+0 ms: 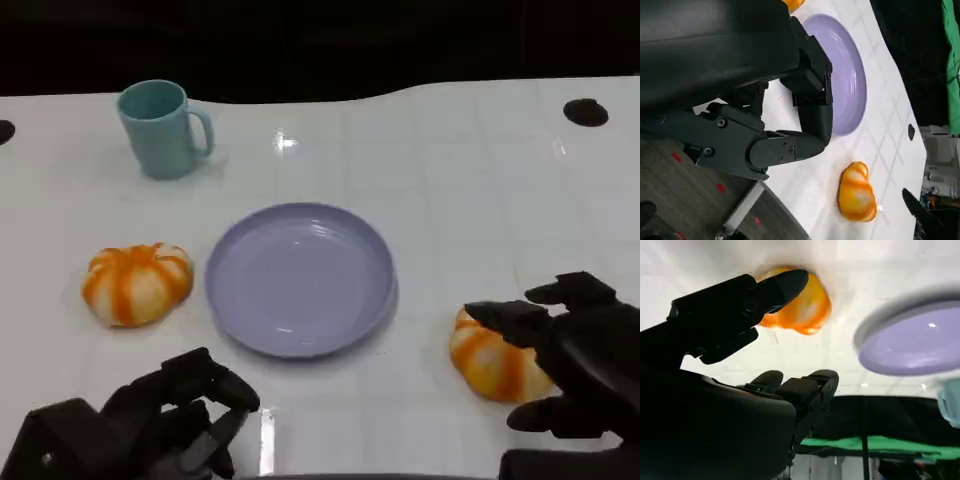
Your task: Grasp the bread from the table and place it into the plate.
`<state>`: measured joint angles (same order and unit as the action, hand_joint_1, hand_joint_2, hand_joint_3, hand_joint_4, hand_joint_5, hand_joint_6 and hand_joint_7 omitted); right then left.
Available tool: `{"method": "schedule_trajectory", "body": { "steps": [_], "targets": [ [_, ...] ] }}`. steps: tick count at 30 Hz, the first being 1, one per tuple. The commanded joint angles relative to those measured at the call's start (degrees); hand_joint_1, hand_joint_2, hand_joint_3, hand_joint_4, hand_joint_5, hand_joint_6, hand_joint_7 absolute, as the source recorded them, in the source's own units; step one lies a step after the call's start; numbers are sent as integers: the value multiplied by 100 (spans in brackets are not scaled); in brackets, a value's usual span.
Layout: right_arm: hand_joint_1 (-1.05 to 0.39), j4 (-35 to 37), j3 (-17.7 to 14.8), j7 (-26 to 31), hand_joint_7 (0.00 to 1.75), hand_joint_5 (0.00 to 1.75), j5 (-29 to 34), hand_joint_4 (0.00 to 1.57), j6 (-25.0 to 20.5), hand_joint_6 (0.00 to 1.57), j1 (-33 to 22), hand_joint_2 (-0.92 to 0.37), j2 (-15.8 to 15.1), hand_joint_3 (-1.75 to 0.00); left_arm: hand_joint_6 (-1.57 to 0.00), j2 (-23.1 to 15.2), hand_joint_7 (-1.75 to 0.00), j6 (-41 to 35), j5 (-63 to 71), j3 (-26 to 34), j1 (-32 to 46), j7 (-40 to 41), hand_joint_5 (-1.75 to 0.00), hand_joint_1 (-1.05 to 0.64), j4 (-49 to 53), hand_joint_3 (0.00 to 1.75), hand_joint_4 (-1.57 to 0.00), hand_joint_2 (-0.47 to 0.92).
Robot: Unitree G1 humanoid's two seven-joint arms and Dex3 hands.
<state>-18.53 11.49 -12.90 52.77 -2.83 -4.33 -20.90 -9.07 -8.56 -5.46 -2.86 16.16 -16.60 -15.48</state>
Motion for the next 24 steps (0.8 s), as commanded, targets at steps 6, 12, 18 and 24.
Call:
{"method": "schedule_trajectory", "body": {
  "steps": [6, 12, 18, 24],
  "targets": [
    [-51, 888, 395, -13, 1, 46, 134, 17, -364, 42, 524, -80, 43, 0, -62, -19, -139, 87, 78, -35, 178, 95, -175, -44, -264, 45, -67, 92],
    [-52, 1567, 702, 106, 1, 39, 181, 20, -517, 43, 900, -81, 184, 0, -61, -13, -139, -2, 70, -41, 262, 119, -175, -44, -372, 45, -67, 92],
    [-49, 2302, 983, 567, 1, 34, 220, 27, -539, 46, 1221, -82, 305, 0, -61, 0, -140, 27, 77, -48, 322, 143, -175, -44, -367, 44, -67, 92],
    [-16, 2959, 853, 1868, 12, 40, -300, 86, 19, 86, 1352, -75, 575, 0, -60, -3, -141, 101, 87, -65, 333, 144, -175, -44, -315, 44, -67, 92]
  ]
}}
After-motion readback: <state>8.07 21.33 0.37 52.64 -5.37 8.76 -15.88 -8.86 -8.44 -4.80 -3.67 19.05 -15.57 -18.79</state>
